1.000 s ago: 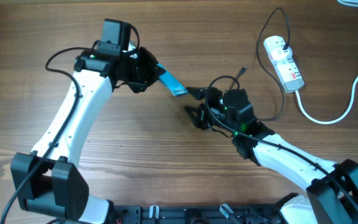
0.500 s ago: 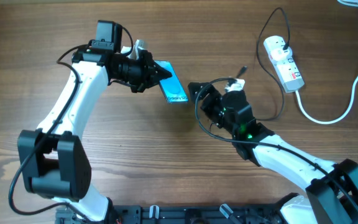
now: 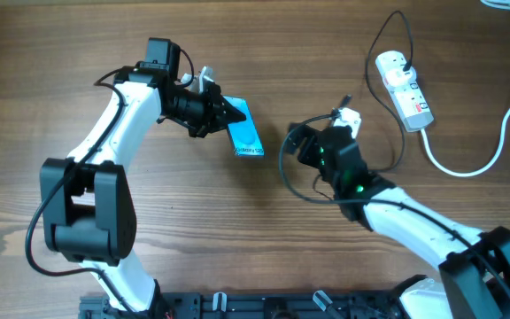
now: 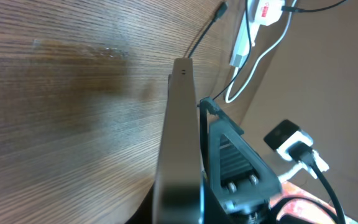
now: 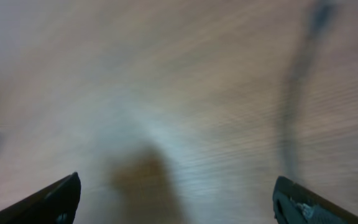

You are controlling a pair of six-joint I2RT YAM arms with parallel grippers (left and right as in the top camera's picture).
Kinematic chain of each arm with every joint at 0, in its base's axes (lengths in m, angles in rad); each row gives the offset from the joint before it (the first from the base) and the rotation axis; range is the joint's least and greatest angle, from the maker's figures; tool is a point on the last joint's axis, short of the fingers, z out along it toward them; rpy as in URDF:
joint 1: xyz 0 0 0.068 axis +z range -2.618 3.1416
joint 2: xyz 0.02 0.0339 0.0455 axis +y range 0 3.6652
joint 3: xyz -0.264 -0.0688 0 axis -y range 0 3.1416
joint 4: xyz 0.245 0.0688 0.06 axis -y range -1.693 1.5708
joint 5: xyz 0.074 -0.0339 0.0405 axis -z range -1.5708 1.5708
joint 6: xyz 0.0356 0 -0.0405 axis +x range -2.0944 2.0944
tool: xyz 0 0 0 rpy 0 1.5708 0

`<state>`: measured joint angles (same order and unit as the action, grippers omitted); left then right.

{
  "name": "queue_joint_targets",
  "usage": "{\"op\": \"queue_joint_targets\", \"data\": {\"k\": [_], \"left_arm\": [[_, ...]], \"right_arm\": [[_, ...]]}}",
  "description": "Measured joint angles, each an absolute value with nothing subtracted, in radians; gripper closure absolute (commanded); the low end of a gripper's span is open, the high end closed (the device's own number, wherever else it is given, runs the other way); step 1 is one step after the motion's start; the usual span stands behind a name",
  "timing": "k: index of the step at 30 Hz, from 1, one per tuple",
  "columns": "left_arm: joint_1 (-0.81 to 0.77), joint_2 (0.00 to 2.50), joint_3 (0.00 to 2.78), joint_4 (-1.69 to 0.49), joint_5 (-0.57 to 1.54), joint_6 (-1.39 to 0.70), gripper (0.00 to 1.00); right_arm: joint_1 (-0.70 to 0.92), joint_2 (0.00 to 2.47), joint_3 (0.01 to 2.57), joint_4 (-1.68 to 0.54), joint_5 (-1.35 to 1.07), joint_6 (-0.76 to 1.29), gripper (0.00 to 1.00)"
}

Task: Plug charger to phone and switch on socket
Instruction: 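Move the right gripper to the black cable end near the power strip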

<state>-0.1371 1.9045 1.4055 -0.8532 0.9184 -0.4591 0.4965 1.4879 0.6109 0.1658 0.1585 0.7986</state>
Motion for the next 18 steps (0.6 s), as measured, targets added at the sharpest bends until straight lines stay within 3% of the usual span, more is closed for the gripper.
{"op": "queue_joint_targets", "data": {"k": [5, 12, 18], "left_arm": [[-0.137, 1.909, 1.406, -0.853, 0.918, -0.448, 0.96], [-0.137, 1.91, 1.406, -0.853, 0.918, -0.446, 0.96], [-0.137, 1.91, 1.406, -0.852, 0.918, -0.446, 0.96]], "right_arm": [[0.393, 1.495, 0.785, -0.101, 0.159, 0.753, 0.08], [0.309, 1.5, 0.925, -0.139, 0.167, 0.705, 0.09], [0.26, 1.67, 0.959, -0.133, 0.185, 0.647, 0.11]]}}
